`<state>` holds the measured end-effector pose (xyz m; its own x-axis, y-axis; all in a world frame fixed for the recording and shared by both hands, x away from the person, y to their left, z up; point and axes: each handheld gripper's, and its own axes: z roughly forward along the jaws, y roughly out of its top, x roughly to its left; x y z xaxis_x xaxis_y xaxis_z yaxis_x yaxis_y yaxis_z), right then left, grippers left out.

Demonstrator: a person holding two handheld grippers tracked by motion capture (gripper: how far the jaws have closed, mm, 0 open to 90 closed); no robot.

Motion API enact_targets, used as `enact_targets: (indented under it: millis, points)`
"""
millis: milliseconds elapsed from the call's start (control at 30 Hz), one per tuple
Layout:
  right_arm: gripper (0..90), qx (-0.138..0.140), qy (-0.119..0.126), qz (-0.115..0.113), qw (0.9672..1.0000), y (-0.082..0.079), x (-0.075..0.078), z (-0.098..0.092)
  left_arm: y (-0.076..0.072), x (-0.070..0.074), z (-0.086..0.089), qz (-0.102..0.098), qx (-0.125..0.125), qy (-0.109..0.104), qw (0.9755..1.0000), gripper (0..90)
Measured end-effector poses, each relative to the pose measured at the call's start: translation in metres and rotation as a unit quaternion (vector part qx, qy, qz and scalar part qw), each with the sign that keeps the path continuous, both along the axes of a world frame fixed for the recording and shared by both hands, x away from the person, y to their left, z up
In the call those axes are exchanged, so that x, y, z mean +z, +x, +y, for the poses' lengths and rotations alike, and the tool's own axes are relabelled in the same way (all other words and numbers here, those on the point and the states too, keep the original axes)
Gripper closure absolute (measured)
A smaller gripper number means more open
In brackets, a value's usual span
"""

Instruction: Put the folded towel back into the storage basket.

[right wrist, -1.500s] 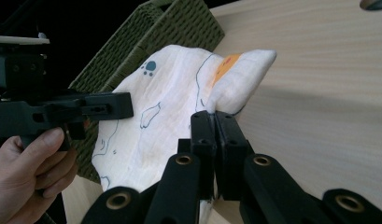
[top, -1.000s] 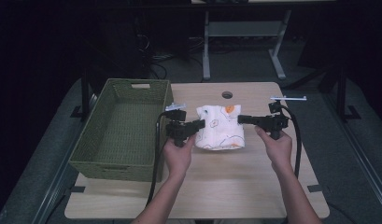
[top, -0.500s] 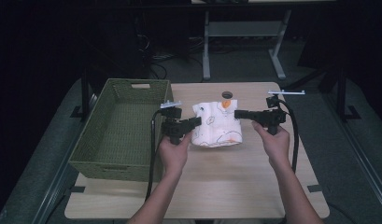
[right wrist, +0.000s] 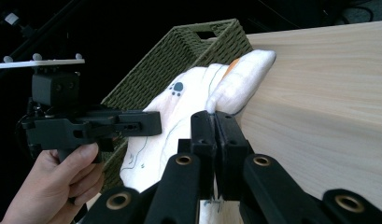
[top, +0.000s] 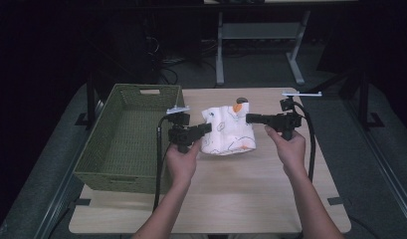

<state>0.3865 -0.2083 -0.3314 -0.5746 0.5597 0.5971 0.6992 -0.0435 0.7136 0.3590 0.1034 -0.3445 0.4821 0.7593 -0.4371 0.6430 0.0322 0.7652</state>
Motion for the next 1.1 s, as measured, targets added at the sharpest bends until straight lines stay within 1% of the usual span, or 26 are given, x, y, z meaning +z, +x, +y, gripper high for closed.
enact_targets:
  millis: [133,233,300,333,367,433,467,600,667,800,833,867,900,933,1033,1067,1100]
  points:
    - [87.2,0.002,-0.001,-0.002,1.0,0.001,0.004,0.004,0.0,0.006,0.005,-0.004,0.003,0.002,1.0,83.6]
    - [87.2,0.007,-0.001,-0.007,1.0,0.002,0.011,0.011,-0.001,0.009,0.011,-0.006,0.008,-0.003,0.9999,83.6]
    - [87.2,0.008,0.001,-0.008,0.9999,0.003,0.013,0.013,-0.001,0.01,0.012,-0.005,0.009,-0.007,0.9999,83.5]
    - [87.2,0.01,-0.001,-0.008,0.9999,0.004,0.017,0.017,-0.002,0.011,0.014,-0.006,0.01,-0.007,0.9999,83.5]
    - [87.2,0.011,-0.001,-0.011,0.9999,0.004,0.019,0.018,-0.002,0.014,0.018,-0.009,0.01,-0.007,0.9999,83.5]
    - [87.2,0.012,0.001,-0.011,0.9999,0.004,0.023,0.022,-0.002,0.017,0.02,-0.011,0.01,-0.006,0.9999,83.5]
    - [87.2,0.012,0.001,-0.011,0.9999,0.004,0.023,0.022,-0.003,0.019,0.022,-0.012,0.012,-0.008,0.9998,83.5]
    - [87.2,0.015,-0.002,-0.015,0.9998,0.007,0.031,0.031,-0.003,0.028,0.03,-0.015,0.01,-0.008,0.9998,83.4]
    - [87.2,0.017,0.001,-0.017,0.9997,0.008,0.035,0.035,-0.003,0.032,0.035,-0.017,0.01,-0.007,0.9998,83.4]
    - [87.2,0.023,-0.002,-0.022,0.9995,0.011,0.043,0.048,-0.003,0.039,0.049,-0.019,0.015,-0.011,0.9997,83.4]
    - [87.2,0.025,0.0,-0.023,0.9994,0.011,0.045,0.051,-0.003,0.039,0.049,-0.019,0.015,-0.011,0.9997,83.4]
    - [87.2,0.027,0.0,-0.023,0.9994,0.012,0.047,0.054,-0.003,0.042,0.055,-0.02,0.017,-0.011,0.9996,83.4]
    - [87.2,0.028,-0.002,-0.024,0.9993,0.012,0.05,0.057,-0.003,0.042,0.055,-0.02,0.017,-0.011,0.9996,83.4]
    - [87.2,0.031,-0.002,-0.025,0.9992,0.013,0.052,0.06,-0.004,0.045,0.06,-0.022,0.021,-0.013,0.9995,83.4]
    - [87.2,0.037,-0.001,-0.03,0.9989,0.015,0.059,0.071,-0.004,0.048,0.066,-0.021,0.024,-0.012,0.9994,83.4]
    - [87.2,0.037,-0.001,-0.03,0.9989,0.015,0.059,0.071,-0.004,0.05,0.07,-0.023,0.026,-0.013,0.9993,83.4]
    - [87.2,0.041,-0.003,-0.032,0.9986,0.016,0.064,0.08,-0.004,0.053,0.077,-0.026,0.028,-0.013,0.9992,83.4]
